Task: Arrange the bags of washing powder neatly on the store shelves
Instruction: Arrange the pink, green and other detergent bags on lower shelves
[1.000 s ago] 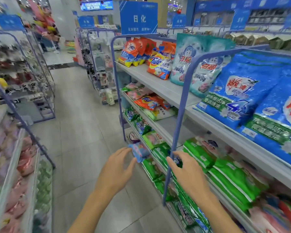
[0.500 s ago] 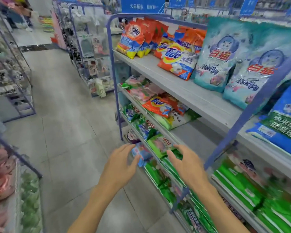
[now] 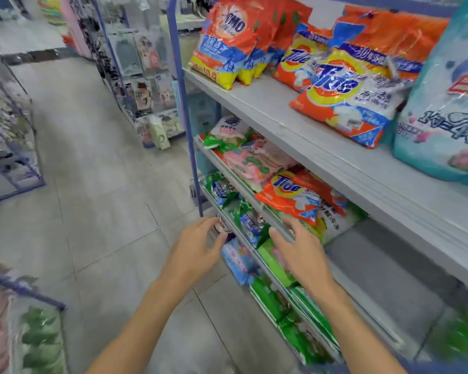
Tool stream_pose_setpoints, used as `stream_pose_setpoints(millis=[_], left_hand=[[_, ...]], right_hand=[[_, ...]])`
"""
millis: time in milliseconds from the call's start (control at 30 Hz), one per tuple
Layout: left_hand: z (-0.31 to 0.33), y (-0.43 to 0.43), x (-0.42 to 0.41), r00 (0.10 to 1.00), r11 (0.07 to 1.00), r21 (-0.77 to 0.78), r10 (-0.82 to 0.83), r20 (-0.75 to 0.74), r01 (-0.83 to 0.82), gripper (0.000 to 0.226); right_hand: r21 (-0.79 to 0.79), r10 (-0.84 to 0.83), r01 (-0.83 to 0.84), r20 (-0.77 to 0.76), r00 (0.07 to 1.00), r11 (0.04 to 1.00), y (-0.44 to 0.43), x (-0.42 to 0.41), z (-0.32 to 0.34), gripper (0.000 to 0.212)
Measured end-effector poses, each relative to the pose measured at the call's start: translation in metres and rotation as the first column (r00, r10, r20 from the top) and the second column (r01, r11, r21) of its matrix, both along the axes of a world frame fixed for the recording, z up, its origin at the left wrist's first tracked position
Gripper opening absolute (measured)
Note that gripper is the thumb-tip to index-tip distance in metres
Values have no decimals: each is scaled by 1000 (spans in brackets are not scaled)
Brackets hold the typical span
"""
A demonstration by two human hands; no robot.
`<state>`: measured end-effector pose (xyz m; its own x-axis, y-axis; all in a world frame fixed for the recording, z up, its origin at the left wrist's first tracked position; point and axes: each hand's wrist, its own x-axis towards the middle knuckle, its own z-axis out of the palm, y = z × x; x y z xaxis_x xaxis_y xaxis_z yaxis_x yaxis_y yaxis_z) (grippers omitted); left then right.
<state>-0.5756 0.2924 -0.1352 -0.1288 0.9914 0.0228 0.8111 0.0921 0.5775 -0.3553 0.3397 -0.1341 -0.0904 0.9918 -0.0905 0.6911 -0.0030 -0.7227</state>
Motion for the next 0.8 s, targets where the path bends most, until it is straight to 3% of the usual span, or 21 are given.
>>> stream_pose_setpoints(millis=[200,333,500,633,800], left_hand=[[-18,89,-43,997,997,-33,-72,24,72,48],[-37,159,-73,985,984,-71,-160,63,164,51],[-51,249,-108,959,953,-107,-276,67,282,48],[-69,325,-125,953,949,-94,-293,77,300,58],[-99,402,-122,955,949,-138,-270,120,285,62]], right_hand=[[-68,-84,82,-27,996,994,69,-42,-14,54],[-109,-219,214,-39,975,971,125,-71,-21,69],[-266,-467,428,-103,878,864,183,-108,-29,83],[-357,-627,555,-124,769,751,224,-121,-44,69],[-390,-684,603,-103,723,696,256,-129,-71,75]])
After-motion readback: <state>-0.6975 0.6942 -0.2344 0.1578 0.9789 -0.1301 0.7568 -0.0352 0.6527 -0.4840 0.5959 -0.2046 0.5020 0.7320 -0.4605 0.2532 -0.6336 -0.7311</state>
